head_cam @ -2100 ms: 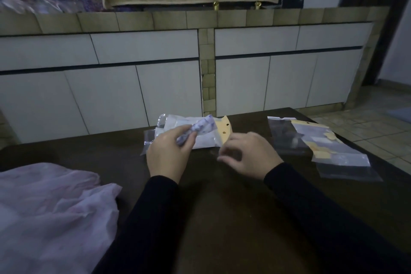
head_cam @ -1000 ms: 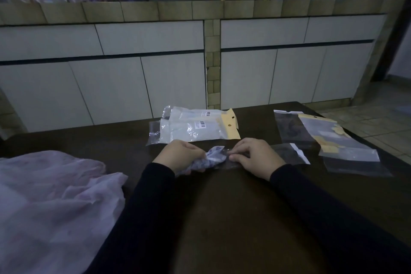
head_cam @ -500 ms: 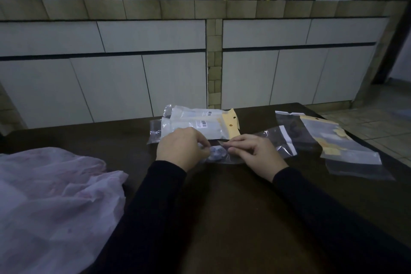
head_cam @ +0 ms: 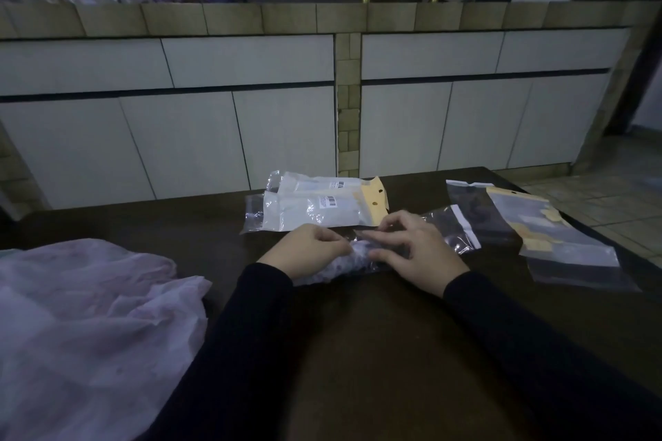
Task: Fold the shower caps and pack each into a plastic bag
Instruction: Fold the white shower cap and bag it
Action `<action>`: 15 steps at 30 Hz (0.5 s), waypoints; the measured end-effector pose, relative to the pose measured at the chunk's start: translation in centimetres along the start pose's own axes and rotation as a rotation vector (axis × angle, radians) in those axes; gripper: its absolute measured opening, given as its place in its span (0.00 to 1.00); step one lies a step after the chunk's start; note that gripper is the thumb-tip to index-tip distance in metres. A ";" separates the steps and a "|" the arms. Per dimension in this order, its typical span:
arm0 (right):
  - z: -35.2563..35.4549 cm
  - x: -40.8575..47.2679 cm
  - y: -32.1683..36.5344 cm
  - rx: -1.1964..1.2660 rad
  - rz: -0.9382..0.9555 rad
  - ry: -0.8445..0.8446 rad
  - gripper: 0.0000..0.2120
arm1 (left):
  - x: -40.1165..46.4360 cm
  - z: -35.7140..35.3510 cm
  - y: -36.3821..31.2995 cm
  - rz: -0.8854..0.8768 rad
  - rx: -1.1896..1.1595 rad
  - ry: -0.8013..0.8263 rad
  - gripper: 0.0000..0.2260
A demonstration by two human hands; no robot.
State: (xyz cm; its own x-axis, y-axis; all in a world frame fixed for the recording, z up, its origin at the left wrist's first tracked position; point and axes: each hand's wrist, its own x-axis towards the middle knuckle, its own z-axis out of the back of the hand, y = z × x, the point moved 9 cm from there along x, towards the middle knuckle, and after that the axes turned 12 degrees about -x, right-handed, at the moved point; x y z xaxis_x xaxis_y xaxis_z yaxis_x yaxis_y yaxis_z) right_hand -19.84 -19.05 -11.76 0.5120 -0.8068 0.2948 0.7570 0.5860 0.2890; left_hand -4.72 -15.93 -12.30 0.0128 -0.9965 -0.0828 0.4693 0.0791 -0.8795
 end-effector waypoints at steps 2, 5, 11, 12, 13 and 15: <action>0.1 -0.1 -0.7 -0.008 -0.058 0.019 0.19 | 0.0 0.3 0.1 -0.009 0.017 0.013 0.03; -0.5 -0.5 -1.0 0.119 -0.072 0.096 0.18 | 0.0 0.6 0.2 -0.006 -0.005 0.016 0.04; -0.9 -0.7 -0.1 0.148 0.007 0.154 0.16 | 0.1 -1.8 -0.3 0.004 -0.045 0.078 0.09; -0.8 -0.7 -0.3 0.170 -0.005 0.148 0.16 | 0.2 -2.0 -0.6 0.001 -0.062 0.080 0.10; -0.6 -0.7 -0.4 0.188 -0.018 0.134 0.16 | 0.2 -1.9 -0.8 -0.007 -0.064 0.076 0.09; -0.3 -0.7 -0.8 0.185 -0.050 0.108 0.16 | 0.1 -0.5 -0.8 -0.006 -0.059 0.043 0.07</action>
State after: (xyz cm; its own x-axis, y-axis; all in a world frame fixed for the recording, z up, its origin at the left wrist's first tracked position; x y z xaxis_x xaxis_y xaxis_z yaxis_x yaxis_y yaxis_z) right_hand -20.69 -19.04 -12.46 0.5239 -0.8327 0.1794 0.7003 0.5410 0.4657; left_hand -5.52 -16.08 -11.84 -0.0285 -0.9950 -0.0960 0.4162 0.0755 -0.9061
